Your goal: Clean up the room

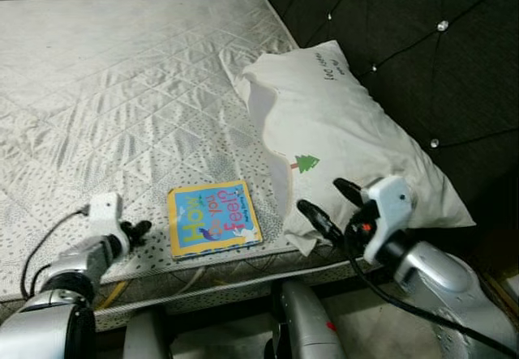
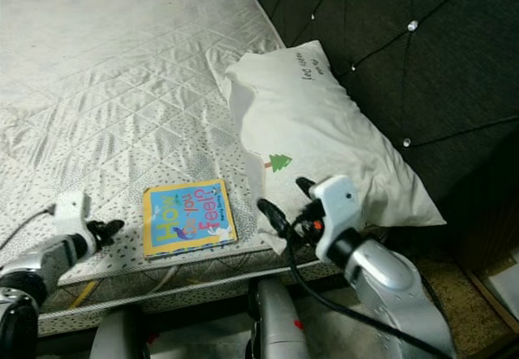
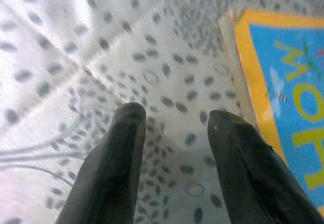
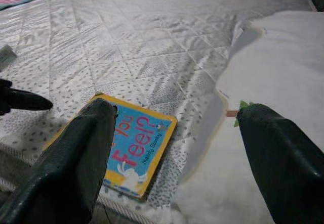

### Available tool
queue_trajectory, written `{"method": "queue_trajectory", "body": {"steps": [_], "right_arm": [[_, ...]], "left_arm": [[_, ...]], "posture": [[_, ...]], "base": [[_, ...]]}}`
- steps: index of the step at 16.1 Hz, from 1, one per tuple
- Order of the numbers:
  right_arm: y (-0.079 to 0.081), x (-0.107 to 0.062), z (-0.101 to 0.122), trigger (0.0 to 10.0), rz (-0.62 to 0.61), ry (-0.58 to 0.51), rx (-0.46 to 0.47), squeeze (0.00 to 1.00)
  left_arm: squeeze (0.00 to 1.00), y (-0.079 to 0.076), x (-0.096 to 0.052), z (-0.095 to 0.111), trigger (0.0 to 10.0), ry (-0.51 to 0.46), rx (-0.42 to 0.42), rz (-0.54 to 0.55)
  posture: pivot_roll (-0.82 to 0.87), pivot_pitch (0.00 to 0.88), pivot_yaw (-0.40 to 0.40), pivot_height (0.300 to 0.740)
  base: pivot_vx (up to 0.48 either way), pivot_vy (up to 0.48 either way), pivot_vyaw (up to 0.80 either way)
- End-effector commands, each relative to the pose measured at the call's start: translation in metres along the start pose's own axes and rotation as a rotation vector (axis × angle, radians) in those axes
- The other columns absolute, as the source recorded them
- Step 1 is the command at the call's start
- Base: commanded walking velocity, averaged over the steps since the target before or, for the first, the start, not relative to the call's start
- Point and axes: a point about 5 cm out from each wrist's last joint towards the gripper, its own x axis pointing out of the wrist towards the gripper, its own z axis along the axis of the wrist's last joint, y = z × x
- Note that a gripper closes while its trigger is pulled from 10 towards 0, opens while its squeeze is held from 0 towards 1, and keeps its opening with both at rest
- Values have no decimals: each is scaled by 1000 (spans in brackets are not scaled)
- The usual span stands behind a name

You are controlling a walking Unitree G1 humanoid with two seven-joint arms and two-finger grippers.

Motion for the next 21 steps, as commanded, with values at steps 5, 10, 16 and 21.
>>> {"method": "queue_trajectory", "body": {"steps": [5,10,16,21], "right_arm": [[-10,10,-12,10000,-38,-28,26,0],[-1,22,-21,10000,55,-21,73,0],[-10,37,-24,10000,-17,-5,18,0],[-16,49,-23,10000,-225,-17,42,0]], "left_arm": [[1000,-1,-9,18,10000,-278,23,-6],[1000,-27,-50,15,10000,-566,67,-2],[1000,-68,-75,24,10000,-615,267,-111],[1000,-83,-79,16,10000,-648,195,12]], "posture": [[-139,4,-67,568],[-66,0,-92,568],[-37,0,-86,568],[-66,0,-46,568]], "base": [[0,0,0],[0,0,0],[0,0,0],[0,0,0]]}}
